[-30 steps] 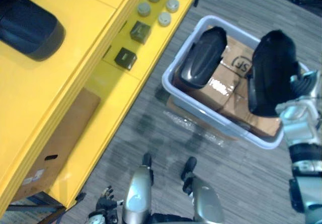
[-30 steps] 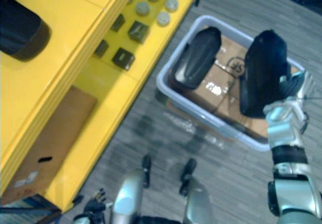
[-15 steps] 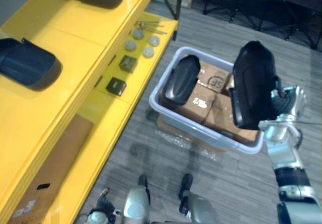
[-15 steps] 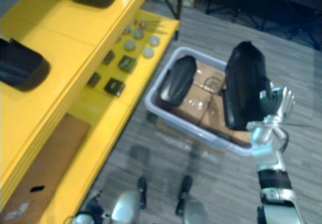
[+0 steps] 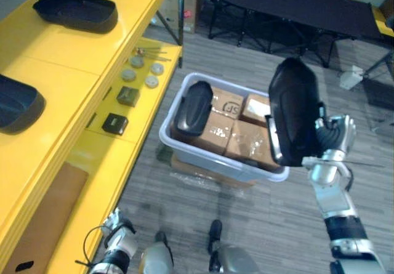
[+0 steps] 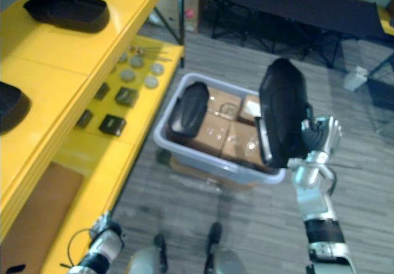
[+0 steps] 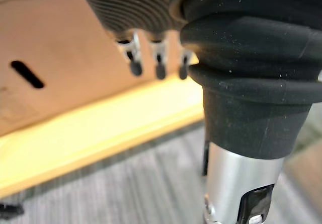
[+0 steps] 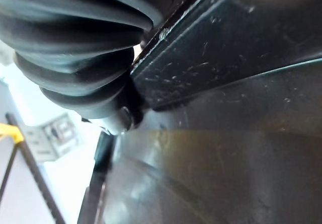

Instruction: Walk over and take plastic housings, then place them on the shelf

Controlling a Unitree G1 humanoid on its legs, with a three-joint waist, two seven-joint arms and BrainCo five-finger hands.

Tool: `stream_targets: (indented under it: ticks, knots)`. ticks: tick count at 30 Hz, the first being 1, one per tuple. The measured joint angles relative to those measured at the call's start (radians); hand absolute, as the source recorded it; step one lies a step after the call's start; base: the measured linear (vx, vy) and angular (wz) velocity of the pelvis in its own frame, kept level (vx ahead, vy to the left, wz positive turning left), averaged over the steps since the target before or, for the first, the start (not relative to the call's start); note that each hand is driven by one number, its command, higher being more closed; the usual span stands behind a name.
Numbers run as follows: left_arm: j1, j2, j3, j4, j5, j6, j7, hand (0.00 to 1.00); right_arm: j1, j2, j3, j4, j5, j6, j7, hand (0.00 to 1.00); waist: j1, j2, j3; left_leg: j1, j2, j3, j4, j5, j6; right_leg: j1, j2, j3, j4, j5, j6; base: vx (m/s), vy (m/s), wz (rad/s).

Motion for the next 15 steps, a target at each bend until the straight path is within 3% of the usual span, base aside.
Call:
stream_targets:
  ticks: [2,4,5,7,10,15]
  knots:
    - [-0.001,-0.001,0.0,0.0,-0.125,-0.085,0.016,0.0,0.0,0.0,0.0,-0.004,0.0,-0.011,-0.005,1.0,0.0,-0.002,-0.001,0.0,-0.001,0.0,0.0,0.0,0.0,0.0,-0.001,0.0,0.0,0.001,0.001,0.0,0.0,0.0]
    - [-0.012,-0.022,-0.001,-0.013,-0.248,-0.24,0.029,0.0,0.0,0.0,-0.001,-0.022,-0.002,-0.013,-0.023,1.0,0.0,-0.011,-0.007,0.0,-0.001,0.0,-0.004,-0.001,0.0,0.0,-0.001,0.001,-0.001,0.001,0.001,0.0,0.0,0.0]
    - [-0.013,-0.03,-0.002,-0.031,-0.273,-0.275,0.028,0.0,0.0,0.001,-0.002,-0.027,-0.002,-0.014,-0.024,1.0,-0.001,-0.014,-0.01,0.0,-0.001,0.0,-0.006,-0.001,0.0,-0.001,0.0,0.002,-0.001,0.001,0.001,0.0,0.0,0.0]
    - [-0.019,-0.054,-0.025,-0.153,-0.358,-0.403,0.004,0.0,0.0,0.007,-0.003,-0.057,-0.017,-0.033,-0.037,1.0,-0.001,-0.024,-0.03,0.002,-0.003,0.0,-0.014,0.0,0.0,-0.001,-0.001,0.003,-0.001,0.001,0.001,0.0,0.0,0.0]
    - [-0.046,-0.071,-0.091,-0.348,-0.492,-0.482,-0.073,0.0,-0.001,0.024,-0.005,-0.099,-0.066,-0.081,-0.065,1.0,-0.001,-0.02,-0.065,0.006,-0.006,-0.002,-0.018,0.0,0.0,0.0,-0.002,0.003,-0.001,0.001,0.001,0.0,0.0,0.0]
    - [-0.098,-0.096,-0.172,-0.499,-0.694,-0.5,-0.214,0.0,-0.011,0.048,-0.002,-0.147,-0.135,-0.176,-0.11,1.0,-0.002,0.016,-0.093,0.037,-0.017,-0.015,-0.035,0.004,0.006,0.03,-0.008,-0.01,-0.002,0.001,0.001,0.01,0.026,0.08]
